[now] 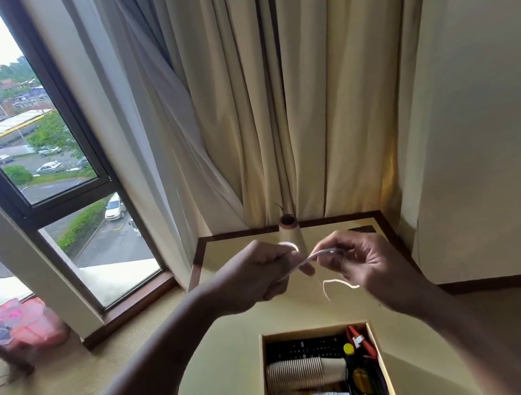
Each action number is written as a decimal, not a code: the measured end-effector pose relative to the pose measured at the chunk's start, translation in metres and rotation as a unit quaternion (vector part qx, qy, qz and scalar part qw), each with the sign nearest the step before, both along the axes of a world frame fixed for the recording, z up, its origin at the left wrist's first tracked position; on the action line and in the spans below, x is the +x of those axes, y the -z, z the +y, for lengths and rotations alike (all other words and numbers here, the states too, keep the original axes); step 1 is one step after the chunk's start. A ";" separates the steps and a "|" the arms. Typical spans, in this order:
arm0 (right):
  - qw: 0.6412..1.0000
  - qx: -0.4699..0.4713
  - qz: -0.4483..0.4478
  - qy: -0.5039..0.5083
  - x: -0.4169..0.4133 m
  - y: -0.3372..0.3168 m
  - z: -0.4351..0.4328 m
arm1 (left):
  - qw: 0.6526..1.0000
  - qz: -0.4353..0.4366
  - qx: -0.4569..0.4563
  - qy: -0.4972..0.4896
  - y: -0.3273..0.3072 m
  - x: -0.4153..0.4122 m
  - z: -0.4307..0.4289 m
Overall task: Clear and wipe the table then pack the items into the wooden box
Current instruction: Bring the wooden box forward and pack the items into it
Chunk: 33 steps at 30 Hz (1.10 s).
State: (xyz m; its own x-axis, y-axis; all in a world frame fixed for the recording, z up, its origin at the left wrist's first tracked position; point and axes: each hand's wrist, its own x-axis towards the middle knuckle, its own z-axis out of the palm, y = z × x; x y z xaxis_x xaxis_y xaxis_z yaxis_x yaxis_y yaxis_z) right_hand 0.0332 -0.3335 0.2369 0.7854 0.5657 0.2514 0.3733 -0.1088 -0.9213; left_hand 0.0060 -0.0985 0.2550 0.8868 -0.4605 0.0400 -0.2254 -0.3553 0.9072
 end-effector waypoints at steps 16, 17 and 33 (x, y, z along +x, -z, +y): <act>0.991 -0.093 0.063 -0.070 -0.035 0.063 0.044 | 0.949 -0.215 -0.189 -0.130 -0.020 -0.025 -0.050; 0.990 -0.095 0.070 -0.083 -0.038 0.059 0.042 | 0.948 -0.277 -0.047 -0.151 -0.017 -0.020 -0.046; 0.970 -0.002 -0.236 0.060 -0.007 -0.006 -0.006 | 0.964 0.154 -0.210 0.050 0.020 -0.039 -0.018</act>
